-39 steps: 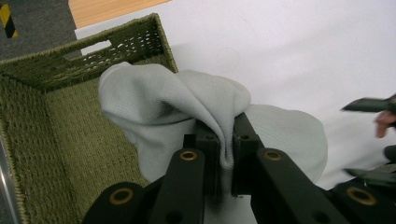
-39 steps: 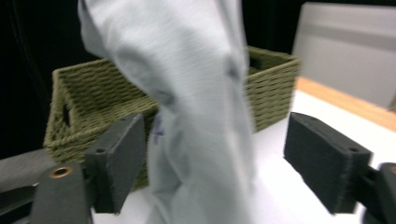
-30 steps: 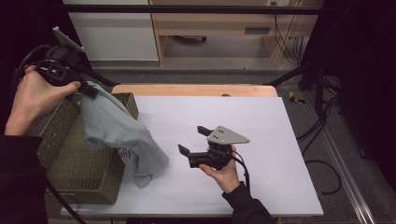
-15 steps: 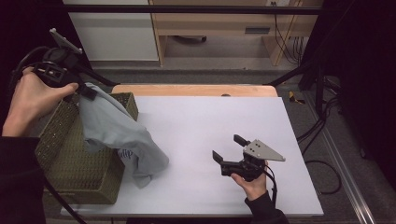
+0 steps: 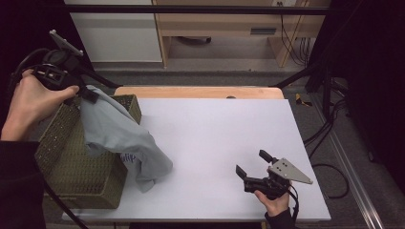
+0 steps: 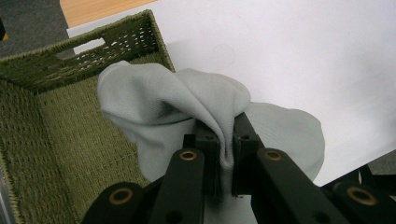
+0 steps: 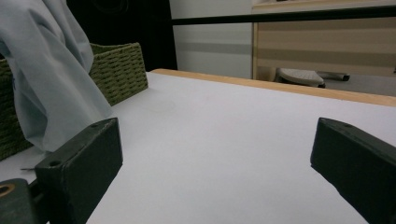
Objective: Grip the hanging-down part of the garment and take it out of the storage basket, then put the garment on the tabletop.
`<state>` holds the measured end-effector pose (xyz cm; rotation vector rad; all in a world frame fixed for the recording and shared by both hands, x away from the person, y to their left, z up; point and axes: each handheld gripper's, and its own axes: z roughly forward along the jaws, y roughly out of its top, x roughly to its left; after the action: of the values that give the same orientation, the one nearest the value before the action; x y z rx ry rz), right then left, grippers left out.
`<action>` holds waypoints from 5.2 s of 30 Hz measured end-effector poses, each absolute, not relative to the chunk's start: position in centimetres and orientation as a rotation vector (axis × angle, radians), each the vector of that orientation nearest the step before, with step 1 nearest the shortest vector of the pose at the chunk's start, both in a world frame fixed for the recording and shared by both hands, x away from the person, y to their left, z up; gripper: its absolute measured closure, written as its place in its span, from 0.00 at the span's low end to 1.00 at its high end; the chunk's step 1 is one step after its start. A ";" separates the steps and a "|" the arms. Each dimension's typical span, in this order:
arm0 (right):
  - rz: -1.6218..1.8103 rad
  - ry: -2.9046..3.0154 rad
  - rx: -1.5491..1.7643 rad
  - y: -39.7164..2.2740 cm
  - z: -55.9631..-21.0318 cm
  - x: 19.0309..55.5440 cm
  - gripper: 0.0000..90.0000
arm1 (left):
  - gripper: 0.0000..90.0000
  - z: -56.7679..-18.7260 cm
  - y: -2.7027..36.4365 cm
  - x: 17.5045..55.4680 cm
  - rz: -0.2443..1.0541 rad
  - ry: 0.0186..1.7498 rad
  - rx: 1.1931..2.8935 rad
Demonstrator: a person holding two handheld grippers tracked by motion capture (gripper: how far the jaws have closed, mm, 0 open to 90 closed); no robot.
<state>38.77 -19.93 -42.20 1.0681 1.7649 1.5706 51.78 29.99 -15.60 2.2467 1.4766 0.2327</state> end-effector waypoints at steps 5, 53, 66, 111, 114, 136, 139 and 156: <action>1.563 1.744 1.076 -20.4 -42.5 38.6 0.03 | 0.93 -15.6 30.1 51.8 0.233 1.480 2.244; 1.575 1.743 1.081 -21.0 -42.2 38.0 0.02 | 0.94 -10.3 14.6 47.7 0.262 0.965 2.386; 1.581 1.742 1.076 -20.9 -42.1 37.8 0.02 | 0.94 -14.4 10.5 49.4 0.213 0.892 2.465; 1.564 1.783 1.072 -20.5 -43.0 38.2 0.02 | 0.92 -35.2 6.4 50.2 -0.024 0.743 2.381; 1.562 1.788 1.073 -20.4 -43.0 38.2 0.02 | 0.91 -36.5 6.1 50.2 -0.039 0.742 2.383; 1.564 1.798 1.084 -20.2 -43.2 38.3 0.02 | 0.13 -34.6 7.1 48.7 0.083 0.694 2.124; 1.571 1.797 1.085 -20.2 -43.1 38.3 0.02 | 0.12 -34.4 7.5 48.4 0.091 0.704 2.070; 1.571 1.792 1.091 -20.4 -43.0 38.2 0.02 | 0.08 -36.1 13.2 45.8 0.242 0.706 1.841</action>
<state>38.24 -20.39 -43.02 1.0906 1.7924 1.5714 45.76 13.15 -36.10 1.8411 0.7064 0.2422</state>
